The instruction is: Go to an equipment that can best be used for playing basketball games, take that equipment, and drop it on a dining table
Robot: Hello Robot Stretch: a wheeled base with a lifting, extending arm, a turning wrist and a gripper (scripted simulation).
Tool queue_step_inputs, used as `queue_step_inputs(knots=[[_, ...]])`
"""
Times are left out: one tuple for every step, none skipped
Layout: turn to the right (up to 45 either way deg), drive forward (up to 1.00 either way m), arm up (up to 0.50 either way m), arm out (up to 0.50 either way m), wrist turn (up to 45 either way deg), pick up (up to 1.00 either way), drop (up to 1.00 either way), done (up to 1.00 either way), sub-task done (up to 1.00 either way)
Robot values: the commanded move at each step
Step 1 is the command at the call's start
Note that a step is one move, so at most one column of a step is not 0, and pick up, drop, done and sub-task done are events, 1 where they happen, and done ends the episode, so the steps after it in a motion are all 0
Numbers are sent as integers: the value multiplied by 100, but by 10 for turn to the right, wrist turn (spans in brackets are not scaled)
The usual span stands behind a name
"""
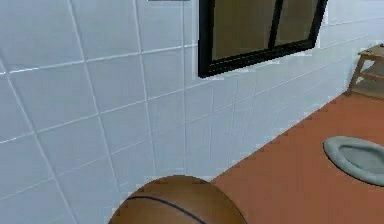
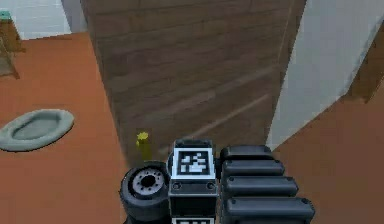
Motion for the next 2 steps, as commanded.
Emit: queue_step_inputs(knots=[[0,35,0,0,0,0,0,0,0],[450,0,0,0,0,0,0,0,0]])
